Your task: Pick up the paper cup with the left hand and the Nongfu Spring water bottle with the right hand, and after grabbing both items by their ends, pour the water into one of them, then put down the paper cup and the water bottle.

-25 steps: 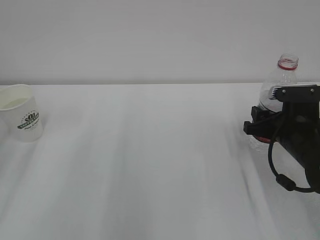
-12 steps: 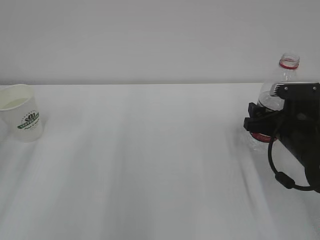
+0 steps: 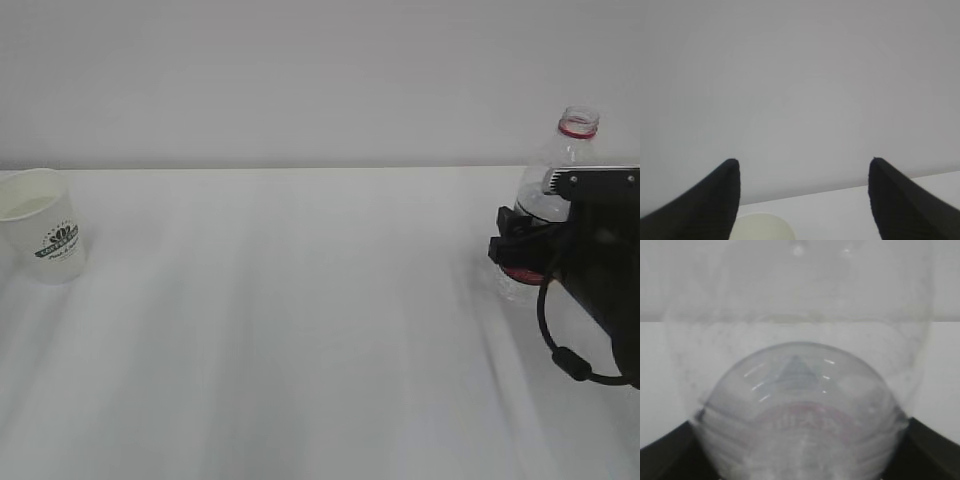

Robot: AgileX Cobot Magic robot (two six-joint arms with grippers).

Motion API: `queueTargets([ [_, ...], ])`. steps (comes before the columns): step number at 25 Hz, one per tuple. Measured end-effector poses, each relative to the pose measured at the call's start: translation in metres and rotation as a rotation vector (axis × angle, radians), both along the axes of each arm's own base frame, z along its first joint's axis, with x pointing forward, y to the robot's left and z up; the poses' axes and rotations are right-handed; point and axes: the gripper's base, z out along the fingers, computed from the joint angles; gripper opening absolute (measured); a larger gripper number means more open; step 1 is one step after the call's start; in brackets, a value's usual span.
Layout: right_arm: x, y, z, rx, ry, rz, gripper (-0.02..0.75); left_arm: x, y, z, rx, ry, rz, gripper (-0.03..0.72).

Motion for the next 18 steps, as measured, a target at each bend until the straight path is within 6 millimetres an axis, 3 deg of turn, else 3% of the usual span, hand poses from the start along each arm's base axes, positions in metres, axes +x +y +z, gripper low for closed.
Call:
queueTargets([
  [18,-0.009,-0.003,0.04,0.009,-0.202,0.001,0.627,0.0,0.0,0.0,0.0,0.0,0.0,0.579],
])
